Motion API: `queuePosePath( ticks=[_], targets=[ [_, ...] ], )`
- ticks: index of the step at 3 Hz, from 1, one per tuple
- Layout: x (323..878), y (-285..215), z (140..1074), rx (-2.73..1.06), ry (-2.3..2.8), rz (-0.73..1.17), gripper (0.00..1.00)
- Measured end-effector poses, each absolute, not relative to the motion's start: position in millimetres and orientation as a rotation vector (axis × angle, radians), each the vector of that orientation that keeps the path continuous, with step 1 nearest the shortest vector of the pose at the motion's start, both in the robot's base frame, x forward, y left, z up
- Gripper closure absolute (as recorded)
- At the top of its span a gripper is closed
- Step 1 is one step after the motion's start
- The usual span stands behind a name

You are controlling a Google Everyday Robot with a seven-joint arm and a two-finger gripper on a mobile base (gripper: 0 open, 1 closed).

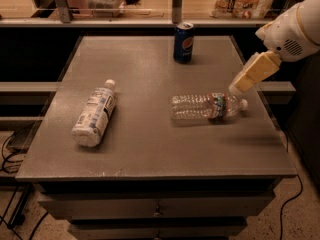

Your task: Knock pepsi can over

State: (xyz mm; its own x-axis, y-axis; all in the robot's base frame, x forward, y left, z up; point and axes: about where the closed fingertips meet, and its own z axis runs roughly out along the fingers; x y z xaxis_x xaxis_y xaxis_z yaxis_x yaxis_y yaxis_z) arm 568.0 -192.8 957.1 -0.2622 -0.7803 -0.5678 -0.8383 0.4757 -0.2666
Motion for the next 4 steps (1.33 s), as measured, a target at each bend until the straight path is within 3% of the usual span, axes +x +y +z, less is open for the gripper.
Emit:
queuePosePath(
  ticks=[3,4],
  targets=[
    [691.1,-126.6,938.2,-1.145,1.937,0.383,0.0],
    [695.2,-125.0,937.2,-1.144,1.934,0.387,0.0]
  ],
)
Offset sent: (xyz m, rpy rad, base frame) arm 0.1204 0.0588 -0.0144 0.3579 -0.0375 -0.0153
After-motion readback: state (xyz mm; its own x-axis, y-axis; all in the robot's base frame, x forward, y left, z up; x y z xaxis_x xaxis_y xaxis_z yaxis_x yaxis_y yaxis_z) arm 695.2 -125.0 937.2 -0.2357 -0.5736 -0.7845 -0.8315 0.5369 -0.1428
